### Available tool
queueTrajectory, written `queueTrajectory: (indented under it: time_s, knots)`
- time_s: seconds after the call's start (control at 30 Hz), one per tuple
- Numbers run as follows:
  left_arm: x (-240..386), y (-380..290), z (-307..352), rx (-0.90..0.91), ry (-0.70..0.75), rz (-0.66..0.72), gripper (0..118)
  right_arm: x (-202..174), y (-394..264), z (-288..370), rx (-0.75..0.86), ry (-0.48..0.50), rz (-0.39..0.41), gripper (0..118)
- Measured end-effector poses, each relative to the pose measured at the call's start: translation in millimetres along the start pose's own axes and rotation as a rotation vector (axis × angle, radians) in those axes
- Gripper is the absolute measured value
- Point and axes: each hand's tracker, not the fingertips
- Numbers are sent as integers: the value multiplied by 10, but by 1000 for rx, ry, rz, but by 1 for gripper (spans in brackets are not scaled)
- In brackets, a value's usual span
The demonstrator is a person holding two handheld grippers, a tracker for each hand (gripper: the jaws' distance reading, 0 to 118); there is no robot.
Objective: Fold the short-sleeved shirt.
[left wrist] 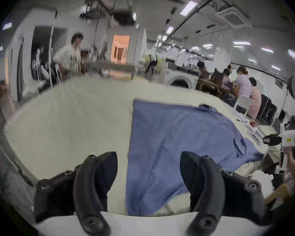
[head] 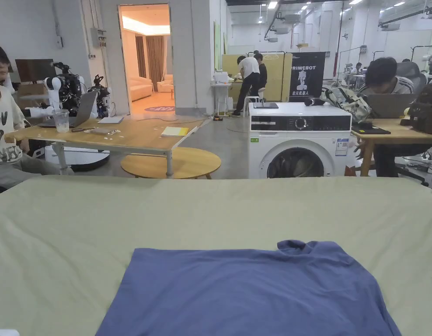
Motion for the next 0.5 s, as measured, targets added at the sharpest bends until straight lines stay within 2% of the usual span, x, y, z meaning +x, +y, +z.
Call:
queueTrajectory:
  time_s: [0.17,0.2,0.27,0.3,0.33,0.37,0.4,0.43,0.5]
  knots:
    - [532,337,3,132,6,-78,77,-478,343,-33,113,134,17,71]
    - [620,376,-20,136,4,-78,72,-594,391,-54,134,159,17,68]
    - [742,440,-50,144,-33,-72,44,-766,452,-97,182,196,29,50]
    - [796,461,-52,150,-59,-65,36,-848,480,-128,174,189,42,44]
    - [843,471,-57,149,-56,-63,36,-918,481,-160,173,184,58,44]
    - [905,470,-83,154,-57,-65,12,-983,490,-199,173,178,71,26]
    - [940,458,-84,163,-60,-72,0,-1024,495,-235,169,172,80,7]
    - [953,456,-77,167,-77,-76,0,-1055,498,-270,160,176,80,1]
    - [985,473,-106,152,-89,-67,0,-1085,493,-336,113,203,49,0]
